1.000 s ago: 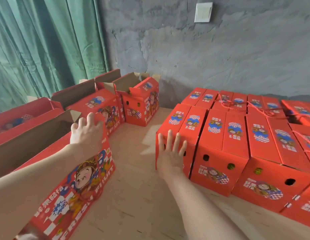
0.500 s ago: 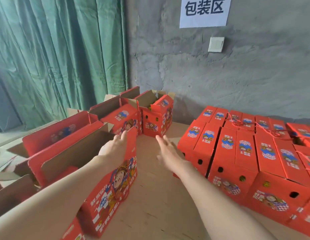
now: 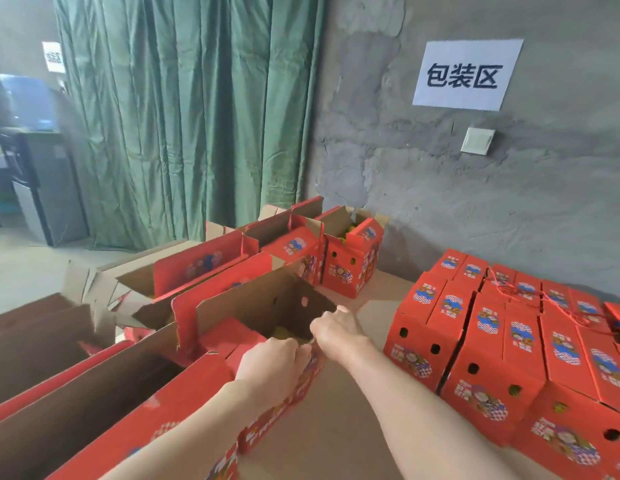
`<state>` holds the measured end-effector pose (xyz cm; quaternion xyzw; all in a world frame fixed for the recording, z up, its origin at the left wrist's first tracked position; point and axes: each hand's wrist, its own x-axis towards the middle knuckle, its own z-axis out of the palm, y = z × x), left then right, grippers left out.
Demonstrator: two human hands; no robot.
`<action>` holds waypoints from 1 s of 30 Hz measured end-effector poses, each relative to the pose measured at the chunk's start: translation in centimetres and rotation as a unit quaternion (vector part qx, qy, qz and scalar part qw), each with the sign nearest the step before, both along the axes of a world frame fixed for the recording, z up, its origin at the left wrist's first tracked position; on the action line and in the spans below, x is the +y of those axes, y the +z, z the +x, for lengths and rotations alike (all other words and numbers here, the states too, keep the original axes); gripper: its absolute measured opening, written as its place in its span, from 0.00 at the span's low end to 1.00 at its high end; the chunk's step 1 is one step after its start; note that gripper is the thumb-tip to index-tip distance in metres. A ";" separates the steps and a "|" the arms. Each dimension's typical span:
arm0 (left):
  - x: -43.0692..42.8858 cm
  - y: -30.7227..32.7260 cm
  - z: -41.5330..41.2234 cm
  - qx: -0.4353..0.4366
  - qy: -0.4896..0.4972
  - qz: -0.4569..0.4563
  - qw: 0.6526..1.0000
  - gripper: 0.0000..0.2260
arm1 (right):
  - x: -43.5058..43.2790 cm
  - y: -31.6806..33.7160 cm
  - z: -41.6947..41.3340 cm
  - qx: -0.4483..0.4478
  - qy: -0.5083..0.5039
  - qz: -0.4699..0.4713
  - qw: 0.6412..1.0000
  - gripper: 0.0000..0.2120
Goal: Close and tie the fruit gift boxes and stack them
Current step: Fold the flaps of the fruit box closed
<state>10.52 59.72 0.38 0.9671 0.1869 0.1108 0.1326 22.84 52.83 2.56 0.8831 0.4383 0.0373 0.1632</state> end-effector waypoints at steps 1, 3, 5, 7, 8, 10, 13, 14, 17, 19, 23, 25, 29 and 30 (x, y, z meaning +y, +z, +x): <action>-0.1 -0.3 -0.2 -0.023 0.008 -0.028 0.999 0.20 | -0.5 0.2 -0.7 -0.010 -0.001 -0.009 1.000 0.13; -0.4 -0.8 -0.6 -0.079 0.022 -0.068 0.994 0.21 | -1.8 0.3 -2.3 -0.033 0.013 -0.027 0.999 0.12; -0.8 -1.5 -1.1 -0.153 0.015 -0.103 0.983 0.17 | -3.5 0.2 -4.0 -0.033 0.023 -0.045 0.998 0.11; -1.5 -1.9 -1.6 -0.215 0.016 -0.131 0.968 0.14 | -5.6 0.3 -5.7 -0.024 0.027 -0.057 0.998 0.11; -2.0 -2.0 -1.9 -0.232 0.016 -0.139 0.963 0.14 | -6.7 0.4 -6.4 -0.019 0.025 -0.056 0.998 0.10; -3.4 -2.1 -2.7 -0.242 0.016 -0.183 0.953 0.14 | -9.5 1.0 -7.8 -0.011 0.021 -0.041 0.999 0.09; -5.7 -2.3 -3.9 -0.227 0.006 -0.359 0.905 0.18 | -14.1 2.2 -9.2 0.014 -0.008 -0.008 1.000 0.05; -6.5 -2.5 -4.3 -0.218 0.005 -0.414 0.884 0.19 | -15.8 2.4 -9.5 0.024 -0.018 0.008 1.000 0.02; -9.1 -3.3 -4.7 -0.160 -0.003 -0.547 0.821 0.19 | -21.1 2.4 -10.7 0.079 -0.060 0.038 0.994 0.18; -11.4 -3.7 -5.2 -0.120 -0.027 -0.615 0.779 0.18 | -24.6 2.1 -12.1 0.122 -0.076 0.060 0.988 0.22; -15.7 -4.5 -6.2 -0.082 -0.069 -0.569 0.815 0.12 | -30.7 2.0 -15.0 0.177 -0.099 0.116 0.972 0.27; -17.5 -4.7 -7.0 -0.070 -0.077 -0.514 0.851 0.09 | -33.1 2.1 -16.6 0.179 -0.097 0.130 0.970 0.27; -20.1 -5.5 -9.5 -0.057 -0.089 -0.452 0.886 0.07 | -36.5 2.1 -19.6 0.187 -0.081 0.125 0.971 0.25; -20.7 -5.6 -10.0 -0.058 -0.094 -0.429 0.897 0.07 | -37.1 2.0 -20.0 0.191 -0.078 0.126 0.970 0.25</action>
